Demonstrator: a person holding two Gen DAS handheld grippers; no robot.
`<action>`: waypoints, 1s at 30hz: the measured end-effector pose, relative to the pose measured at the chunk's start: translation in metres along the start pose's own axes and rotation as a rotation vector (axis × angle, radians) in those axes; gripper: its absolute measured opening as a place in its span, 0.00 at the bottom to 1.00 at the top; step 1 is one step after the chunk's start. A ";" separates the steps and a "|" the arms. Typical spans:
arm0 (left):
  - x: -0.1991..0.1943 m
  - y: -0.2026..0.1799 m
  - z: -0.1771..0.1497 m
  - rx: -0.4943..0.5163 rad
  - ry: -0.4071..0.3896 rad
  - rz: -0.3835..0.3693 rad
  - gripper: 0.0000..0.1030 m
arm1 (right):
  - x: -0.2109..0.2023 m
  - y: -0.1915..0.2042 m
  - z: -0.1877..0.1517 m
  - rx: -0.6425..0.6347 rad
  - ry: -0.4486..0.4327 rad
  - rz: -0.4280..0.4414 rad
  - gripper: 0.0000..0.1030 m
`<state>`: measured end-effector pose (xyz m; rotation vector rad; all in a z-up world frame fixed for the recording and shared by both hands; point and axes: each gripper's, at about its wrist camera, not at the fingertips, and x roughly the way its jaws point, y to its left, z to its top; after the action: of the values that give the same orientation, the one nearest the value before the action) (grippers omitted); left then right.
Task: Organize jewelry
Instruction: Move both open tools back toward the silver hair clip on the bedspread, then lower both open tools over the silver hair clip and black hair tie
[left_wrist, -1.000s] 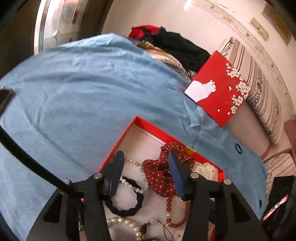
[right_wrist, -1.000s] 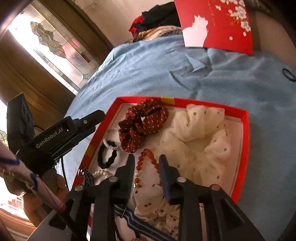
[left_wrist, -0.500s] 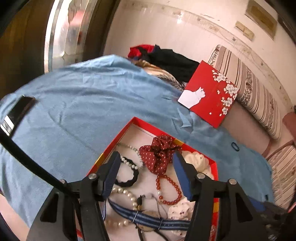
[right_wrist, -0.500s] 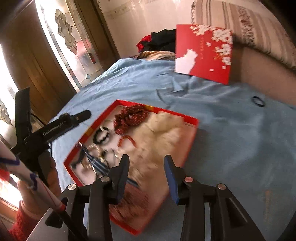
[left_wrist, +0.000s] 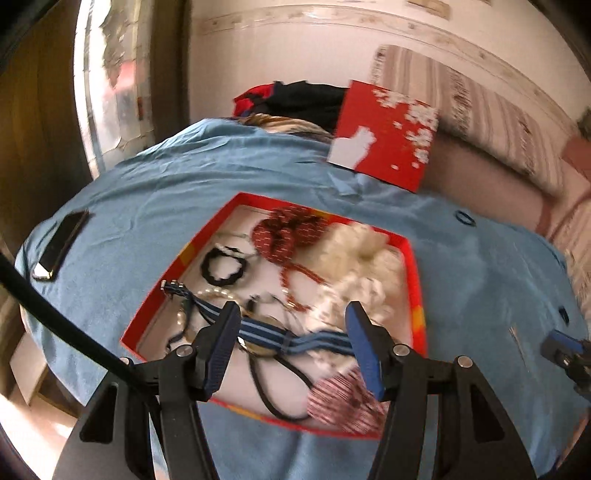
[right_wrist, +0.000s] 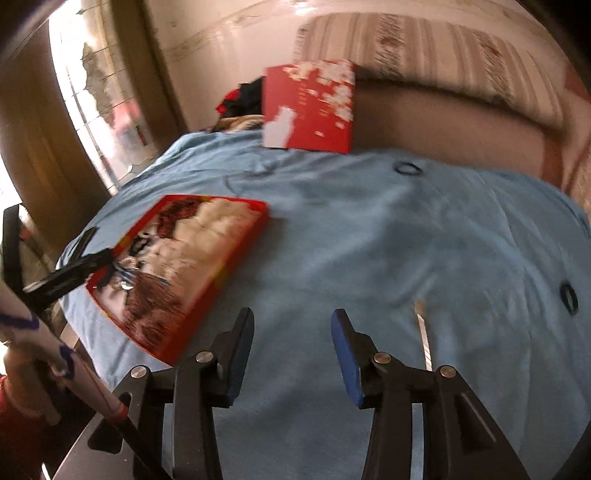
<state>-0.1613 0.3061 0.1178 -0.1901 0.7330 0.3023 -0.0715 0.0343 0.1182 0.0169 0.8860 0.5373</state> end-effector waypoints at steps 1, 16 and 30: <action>-0.005 -0.008 -0.001 0.029 -0.002 0.000 0.57 | 0.000 -0.008 -0.003 0.015 0.000 -0.007 0.46; -0.027 -0.099 -0.011 0.172 0.003 -0.054 0.63 | -0.023 -0.092 -0.039 0.182 -0.077 -0.092 0.46; -0.005 -0.139 -0.029 0.200 0.087 -0.126 0.63 | -0.033 -0.124 -0.047 0.261 -0.088 -0.144 0.48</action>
<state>-0.1363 0.1669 0.1085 -0.0594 0.8288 0.1001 -0.0689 -0.0980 0.0833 0.2111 0.8594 0.2819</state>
